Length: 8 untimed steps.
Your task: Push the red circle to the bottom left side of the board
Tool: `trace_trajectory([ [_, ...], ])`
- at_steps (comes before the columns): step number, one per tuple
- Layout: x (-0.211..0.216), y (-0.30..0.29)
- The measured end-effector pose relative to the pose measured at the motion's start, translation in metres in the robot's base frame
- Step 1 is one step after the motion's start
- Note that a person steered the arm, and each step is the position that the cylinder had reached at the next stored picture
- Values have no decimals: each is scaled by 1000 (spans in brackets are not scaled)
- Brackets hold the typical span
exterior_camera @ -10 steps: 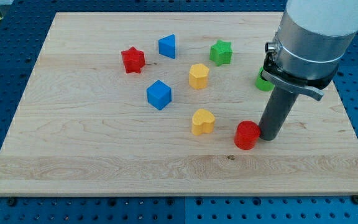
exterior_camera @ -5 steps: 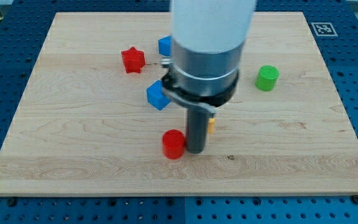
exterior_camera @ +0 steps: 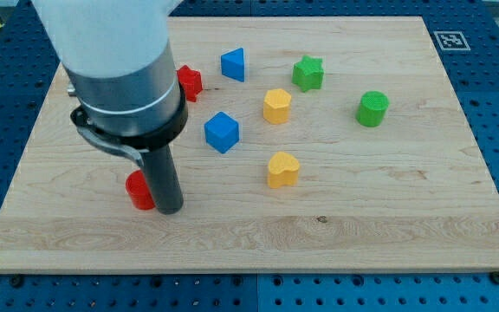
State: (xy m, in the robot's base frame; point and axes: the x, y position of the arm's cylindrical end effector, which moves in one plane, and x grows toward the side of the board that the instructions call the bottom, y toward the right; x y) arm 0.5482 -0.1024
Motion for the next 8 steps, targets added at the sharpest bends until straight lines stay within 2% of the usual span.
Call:
trace_trajectory([
  [5, -50, -45],
  [6, -67, -71],
  [8, -69, -110],
])
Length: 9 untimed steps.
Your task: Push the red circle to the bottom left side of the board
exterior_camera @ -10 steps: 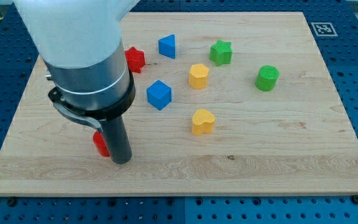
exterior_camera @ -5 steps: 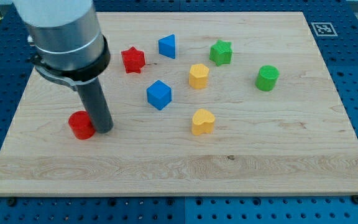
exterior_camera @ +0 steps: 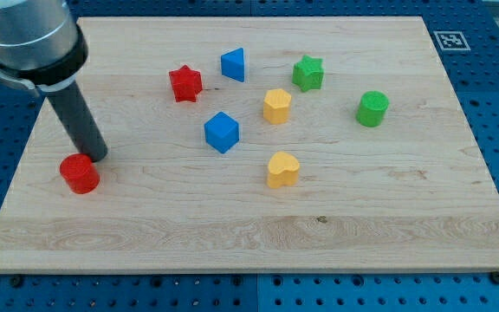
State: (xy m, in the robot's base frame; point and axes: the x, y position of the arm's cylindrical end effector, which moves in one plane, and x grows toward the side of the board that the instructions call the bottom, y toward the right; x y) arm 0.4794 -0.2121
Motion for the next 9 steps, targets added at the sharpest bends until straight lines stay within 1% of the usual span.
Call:
trace_trajectory([
  [1, 0, -13],
  [4, 1, -6],
  [6, 18, -6],
  [8, 67, -6],
  [9, 67, 2],
])
